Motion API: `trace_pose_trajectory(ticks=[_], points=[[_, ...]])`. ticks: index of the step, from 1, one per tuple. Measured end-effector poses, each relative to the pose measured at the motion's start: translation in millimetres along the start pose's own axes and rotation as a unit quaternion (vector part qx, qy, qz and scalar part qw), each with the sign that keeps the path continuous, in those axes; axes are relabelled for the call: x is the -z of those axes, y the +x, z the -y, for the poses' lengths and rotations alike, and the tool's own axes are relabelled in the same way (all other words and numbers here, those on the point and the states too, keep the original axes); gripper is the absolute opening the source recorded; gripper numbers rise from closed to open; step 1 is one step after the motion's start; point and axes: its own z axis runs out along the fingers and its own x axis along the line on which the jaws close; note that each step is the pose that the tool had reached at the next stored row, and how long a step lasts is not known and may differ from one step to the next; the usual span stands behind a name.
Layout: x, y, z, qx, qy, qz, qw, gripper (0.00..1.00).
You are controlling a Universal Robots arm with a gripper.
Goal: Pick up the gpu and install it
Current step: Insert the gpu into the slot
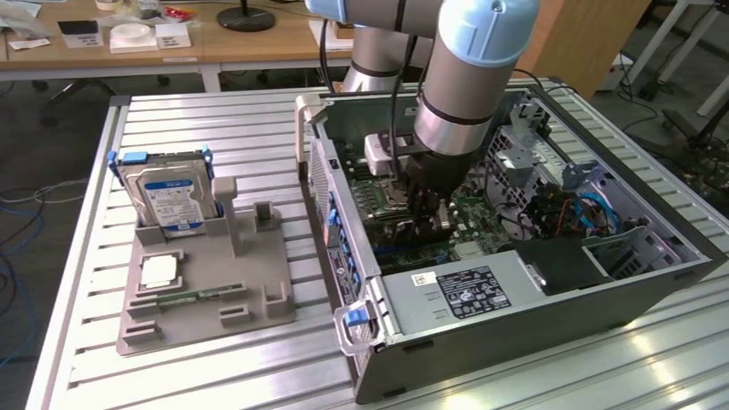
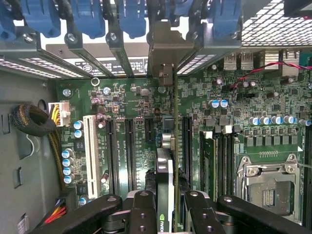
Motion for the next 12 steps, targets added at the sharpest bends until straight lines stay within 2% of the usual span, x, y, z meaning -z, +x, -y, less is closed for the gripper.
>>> trace_pose_trajectory(ticks=[12], points=[[-1.7, 0.1, -1.3, 0.0, 0.0, 0.0003, 1.0, 0.27]])
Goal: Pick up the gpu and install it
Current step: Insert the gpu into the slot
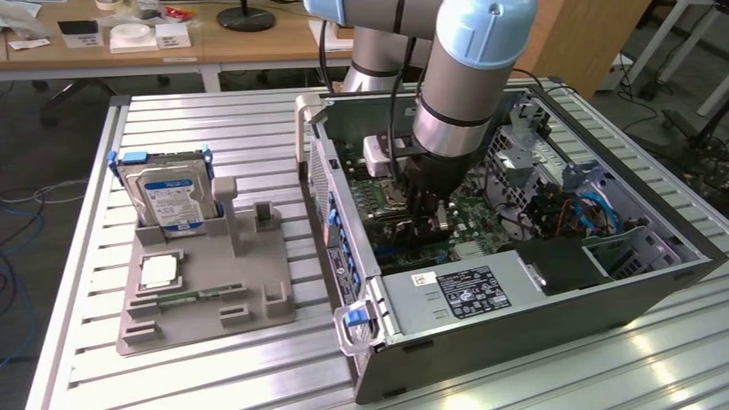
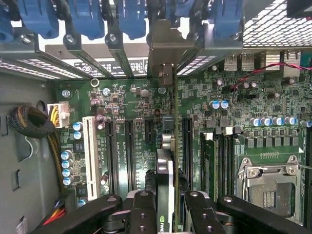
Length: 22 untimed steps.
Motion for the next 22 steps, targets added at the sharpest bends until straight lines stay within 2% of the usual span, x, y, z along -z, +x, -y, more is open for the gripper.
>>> trace_pose_trajectory(ticks=[13, 15, 17, 18, 22], points=[[2.8, -0.3, 0.1, 0.0, 0.0001, 0.0002, 1.0, 0.27], [2.7, -0.2, 0.0, 0.0, 0.0015, 0.0004, 1.0, 0.27], [2.4, -0.1, -0.6, 0.0, 0.0054, 0.0007, 1.0, 0.27], [2.4, -0.2, -0.7, 0.0, 0.0063, 0.0007, 1.0, 0.27], [2.3, -0.2, -0.7, 0.0, 0.0063, 0.0008, 1.0, 0.27]])
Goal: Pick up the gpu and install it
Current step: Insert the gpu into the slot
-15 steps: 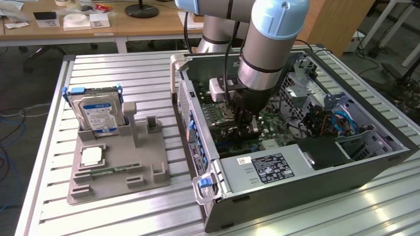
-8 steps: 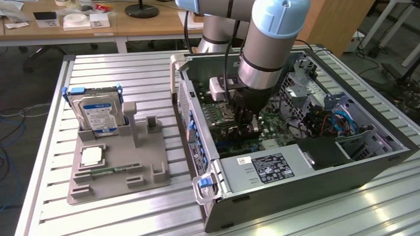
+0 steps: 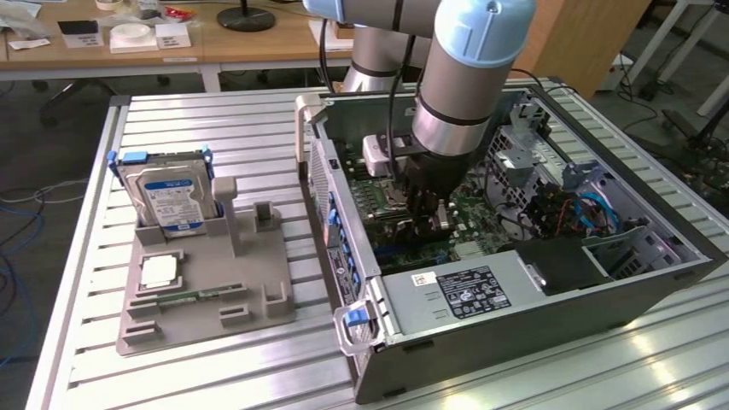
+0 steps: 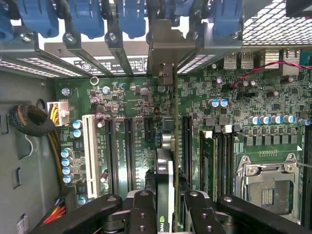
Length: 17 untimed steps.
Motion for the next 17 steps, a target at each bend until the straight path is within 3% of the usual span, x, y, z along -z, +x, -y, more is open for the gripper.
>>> trace_pose_trajectory(ticks=[17], points=[[-3.7, -0.9, -2.4, 0.0, -0.0001, -0.0013, 1.0, 0.27]])
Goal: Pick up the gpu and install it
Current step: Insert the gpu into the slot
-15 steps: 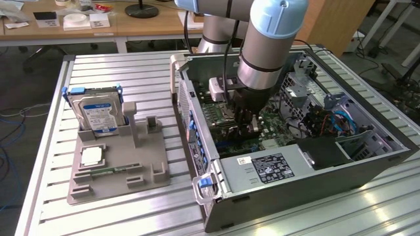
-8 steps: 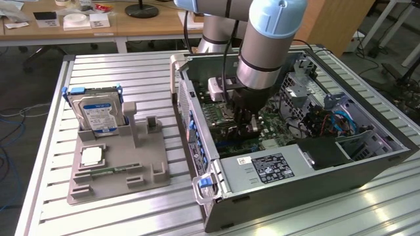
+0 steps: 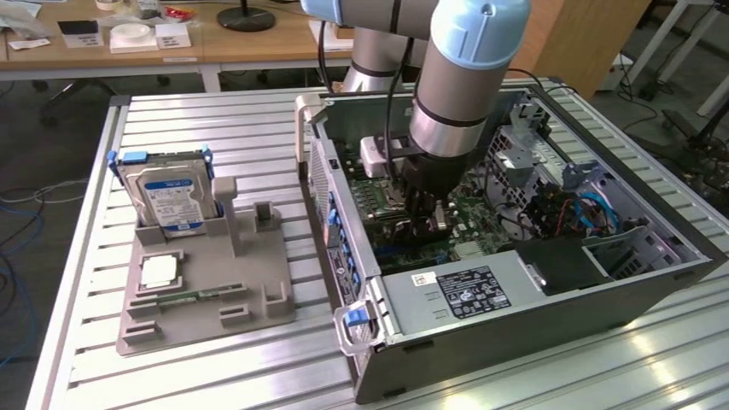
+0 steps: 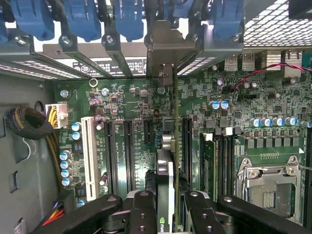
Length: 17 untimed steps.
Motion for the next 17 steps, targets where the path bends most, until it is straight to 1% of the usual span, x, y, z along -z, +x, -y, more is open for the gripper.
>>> trace_pose_trajectory(ticks=[17], points=[[0.2, 0.7, 0.6, 0.001, 0.0001, 0.0001, 1.0, 0.27]])
